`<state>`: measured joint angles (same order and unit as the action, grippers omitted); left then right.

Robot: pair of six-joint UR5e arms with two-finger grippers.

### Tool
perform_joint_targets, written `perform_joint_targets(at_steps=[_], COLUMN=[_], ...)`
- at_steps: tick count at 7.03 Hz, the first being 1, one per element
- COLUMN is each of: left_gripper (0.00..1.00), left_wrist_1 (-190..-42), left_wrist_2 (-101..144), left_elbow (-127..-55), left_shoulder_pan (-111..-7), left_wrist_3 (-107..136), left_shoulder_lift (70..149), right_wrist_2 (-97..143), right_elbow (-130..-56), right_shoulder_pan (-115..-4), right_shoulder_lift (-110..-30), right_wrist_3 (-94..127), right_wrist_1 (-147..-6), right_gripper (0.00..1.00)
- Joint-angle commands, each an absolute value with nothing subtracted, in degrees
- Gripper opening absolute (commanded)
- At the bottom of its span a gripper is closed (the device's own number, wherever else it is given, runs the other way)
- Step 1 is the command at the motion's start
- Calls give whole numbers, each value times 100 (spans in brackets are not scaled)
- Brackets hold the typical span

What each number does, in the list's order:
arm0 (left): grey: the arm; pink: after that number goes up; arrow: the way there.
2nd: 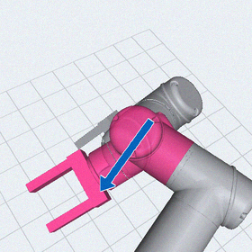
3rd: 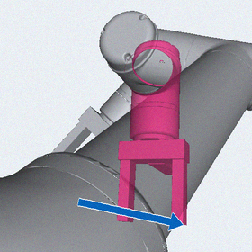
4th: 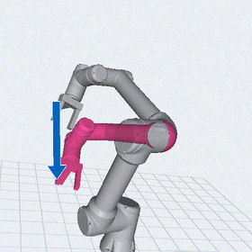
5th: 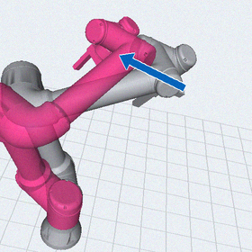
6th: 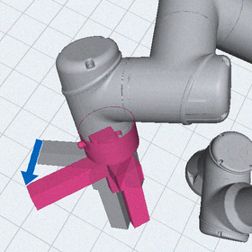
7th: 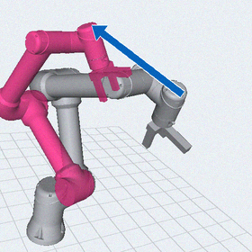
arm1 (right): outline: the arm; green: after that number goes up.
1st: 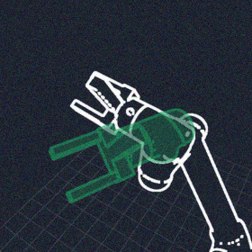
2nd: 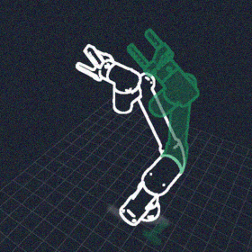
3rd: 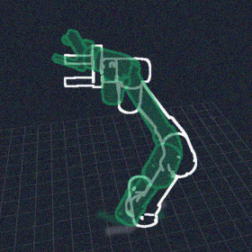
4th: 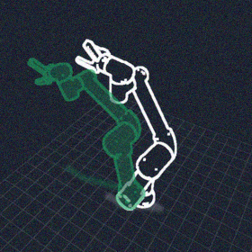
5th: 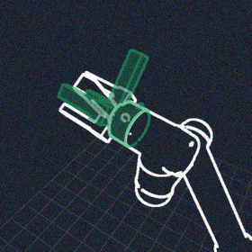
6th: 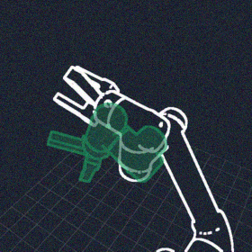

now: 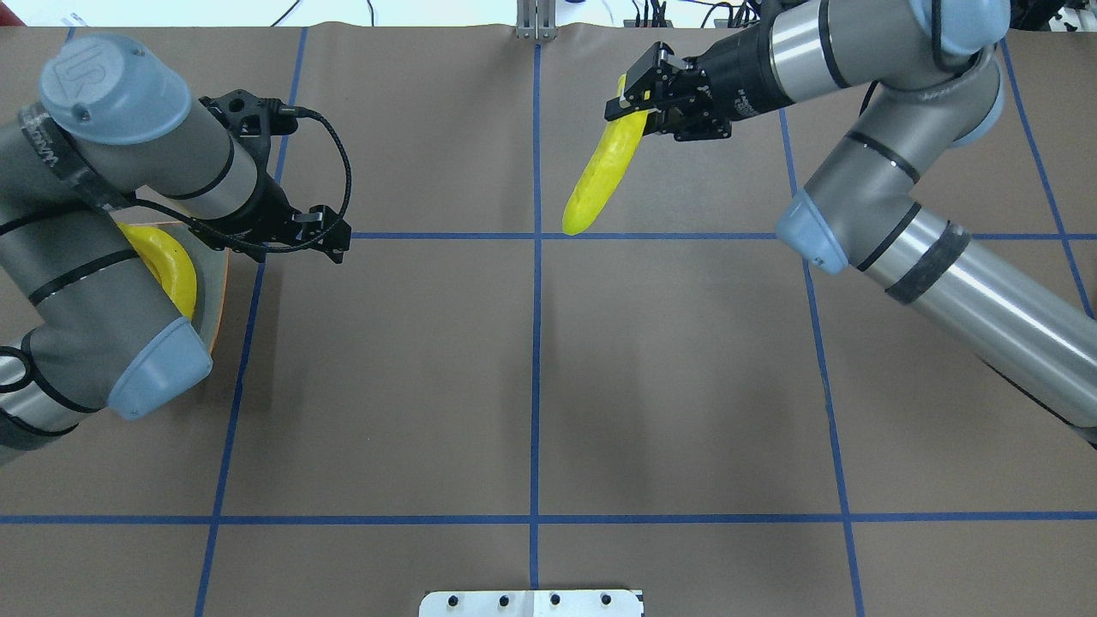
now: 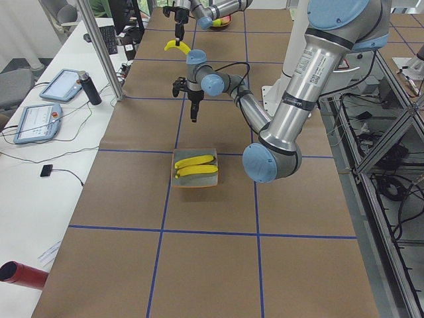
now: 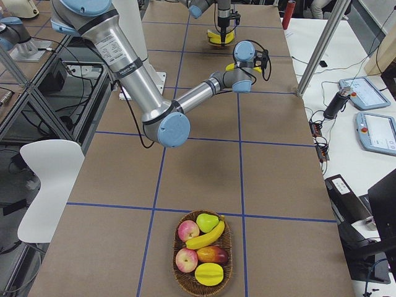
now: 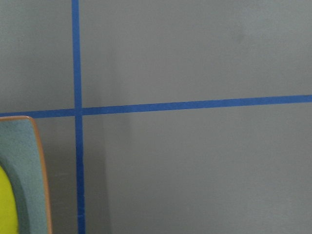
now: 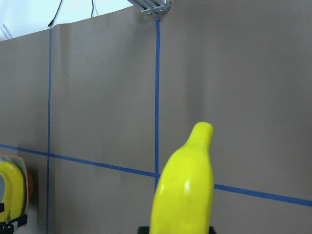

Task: Transfer all bananas from basket to plate

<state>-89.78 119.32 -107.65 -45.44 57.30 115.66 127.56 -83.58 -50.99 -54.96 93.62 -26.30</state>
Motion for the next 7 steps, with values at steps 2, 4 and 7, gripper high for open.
perform_joint_targets(at_steps=[2, 4, 7], left_gripper=[100, 100, 100], left_wrist_1=[-9658, -10078, -10992], left_wrist_2=[12636, 13156, 14076], left_elbow=[-10810, -10802, -10802], left_shoulder_pan=[-4535, -4535, -4535], left_wrist_3=[6327, 6354, 6346], left_shoulder_lift=[11715, 11865, 11857], right_wrist_2=[11918, 11927, 11918], right_elbow=[-8350, -8358, -8376], right_shoulder_pan=[-4500, -4465, -4386], right_shoulder_lift=[-5827, -5818, -5827], right_wrist_3=[9809, 9809, 9861], right_wrist_1=[-1442, -997, 163], right_gripper=[0, 0, 0])
